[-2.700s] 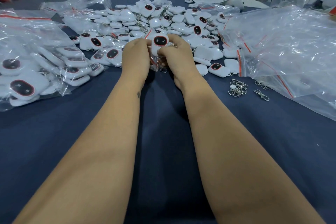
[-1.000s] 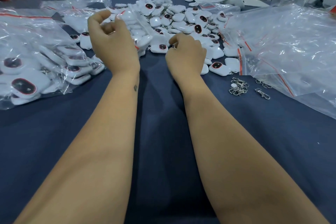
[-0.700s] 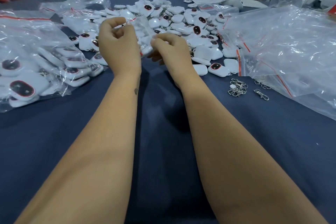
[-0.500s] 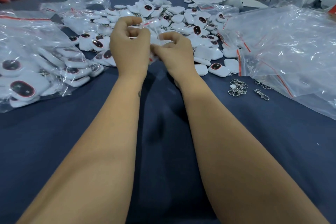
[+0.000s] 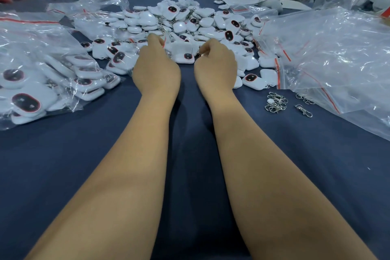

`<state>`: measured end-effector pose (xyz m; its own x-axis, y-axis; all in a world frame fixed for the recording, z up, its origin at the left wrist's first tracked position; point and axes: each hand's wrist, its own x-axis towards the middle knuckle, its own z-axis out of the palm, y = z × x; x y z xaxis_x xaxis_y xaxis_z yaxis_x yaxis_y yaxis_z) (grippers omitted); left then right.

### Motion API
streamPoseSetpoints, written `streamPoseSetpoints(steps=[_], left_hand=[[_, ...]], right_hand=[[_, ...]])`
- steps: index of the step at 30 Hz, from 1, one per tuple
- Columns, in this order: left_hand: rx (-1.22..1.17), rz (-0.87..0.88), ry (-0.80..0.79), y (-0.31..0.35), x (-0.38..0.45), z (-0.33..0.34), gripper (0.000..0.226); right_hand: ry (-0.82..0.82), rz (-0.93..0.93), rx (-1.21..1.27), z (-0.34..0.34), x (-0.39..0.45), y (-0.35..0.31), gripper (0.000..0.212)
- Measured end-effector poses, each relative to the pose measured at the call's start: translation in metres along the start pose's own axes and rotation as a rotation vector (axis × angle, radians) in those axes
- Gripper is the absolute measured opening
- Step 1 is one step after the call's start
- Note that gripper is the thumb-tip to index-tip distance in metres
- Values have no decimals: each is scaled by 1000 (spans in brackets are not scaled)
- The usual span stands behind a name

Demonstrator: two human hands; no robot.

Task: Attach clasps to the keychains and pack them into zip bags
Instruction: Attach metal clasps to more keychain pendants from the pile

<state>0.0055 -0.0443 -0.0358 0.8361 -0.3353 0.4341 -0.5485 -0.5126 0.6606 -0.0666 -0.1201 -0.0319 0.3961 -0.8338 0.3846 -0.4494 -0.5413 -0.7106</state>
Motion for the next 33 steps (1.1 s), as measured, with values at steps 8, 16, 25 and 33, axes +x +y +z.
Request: streamPoseSetpoints(steps=[8,16,25,33], left_hand=[[-19,168,-143,-6,1,2,36],[-36,235,-275,-2,-2,10,38],[-305,7,-151,-7,5,6,45],[-352,-13,-135,-7,6,11,40]], right_hand=[[-93,-64,-438,2,-1,8,34],[34,-16,116,1,2,3,30],[-159,251,802,5,3,-6,31],[-218,217,807,5,1,-1,37]])
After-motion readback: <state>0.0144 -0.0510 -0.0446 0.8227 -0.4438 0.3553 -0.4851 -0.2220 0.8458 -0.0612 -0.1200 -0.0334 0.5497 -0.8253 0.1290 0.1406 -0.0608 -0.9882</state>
